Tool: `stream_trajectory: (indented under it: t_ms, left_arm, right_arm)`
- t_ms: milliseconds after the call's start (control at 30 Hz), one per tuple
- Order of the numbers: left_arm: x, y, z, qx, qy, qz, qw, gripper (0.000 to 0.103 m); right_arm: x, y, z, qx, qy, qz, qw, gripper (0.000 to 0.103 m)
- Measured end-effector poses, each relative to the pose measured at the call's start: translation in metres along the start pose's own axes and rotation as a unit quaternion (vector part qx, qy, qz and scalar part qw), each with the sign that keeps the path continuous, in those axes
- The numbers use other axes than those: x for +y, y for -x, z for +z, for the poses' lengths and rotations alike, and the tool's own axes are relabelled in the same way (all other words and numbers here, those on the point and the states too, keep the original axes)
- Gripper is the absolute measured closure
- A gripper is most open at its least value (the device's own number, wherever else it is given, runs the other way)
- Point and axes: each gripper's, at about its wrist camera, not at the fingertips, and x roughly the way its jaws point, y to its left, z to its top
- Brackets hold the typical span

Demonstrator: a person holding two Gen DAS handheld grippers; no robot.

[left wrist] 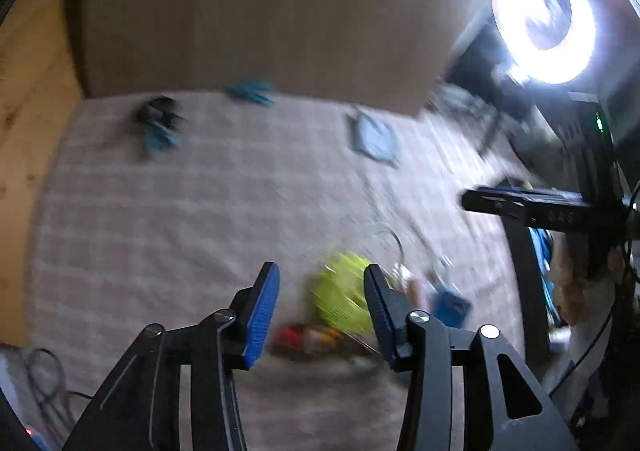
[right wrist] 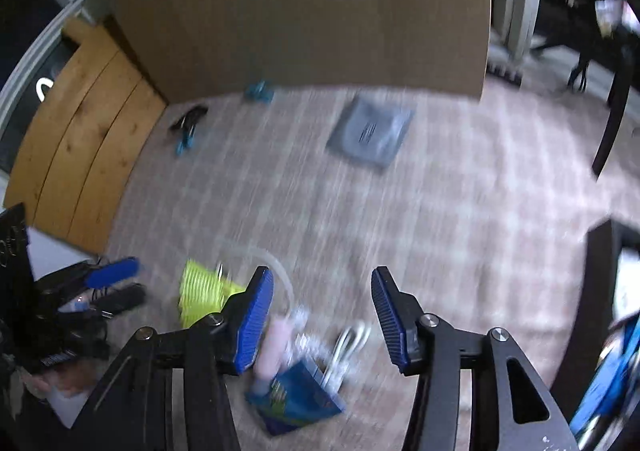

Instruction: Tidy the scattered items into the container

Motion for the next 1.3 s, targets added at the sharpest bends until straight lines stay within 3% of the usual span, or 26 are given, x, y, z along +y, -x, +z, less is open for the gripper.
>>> stream_trajectory:
  t_ms: [167, 300, 467, 667, 900, 1000, 1100, 1300]
  left_arm:
    - [0.052, -0.005, 0.045, -0.009, 0.029, 0.057, 0.9979, 0.054]
    - [0.094, -0.027, 0.083, -0.006, 0.049, 0.096, 0.9941, 0.054]
    - [0.144, -0.064, 0.126, 0.005, 0.101, 0.109, 0.9889, 0.051]
    - [0.167, -0.101, 0.157, 0.021, 0.095, 0.13, 0.9867, 0.046]
    - [0.182, -0.125, 0.164, 0.034, 0.102, 0.131, 0.9855, 0.045]
    - [0.185, -0.125, 0.159, 0.03, 0.111, 0.107, 0.9876, 0.049]
    - [0.18, -0.121, 0.151, 0.031, 0.103, 0.088, 0.9903, 0.059]
    - [0.153, -0.111, 0.116, 0.036, 0.067, 0.07, 0.9946, 0.06]
  right_arm:
    - [-0.014, -0.015, 0.047, 0.007, -0.02, -0.007, 1.0, 0.055]
    - [-0.015, -0.041, 0.085, -0.001, -0.029, -0.039, 0.999, 0.055]
    - [-0.014, -0.079, 0.115, 0.012, -0.035, -0.055, 0.998, 0.055]
    - [-0.005, -0.113, 0.127, 0.028, -0.015, -0.089, 0.996, 0.055]
    - [-0.006, -0.13, 0.136, 0.029, -0.016, -0.11, 0.993, 0.055]
    - [-0.006, -0.138, 0.135, 0.037, -0.012, -0.119, 0.992, 0.055]
    - [-0.004, -0.144, 0.128, 0.041, 0.001, -0.127, 0.991, 0.054]
    - [0.001, -0.143, 0.105, 0.05, 0.037, -0.137, 0.989, 0.055]
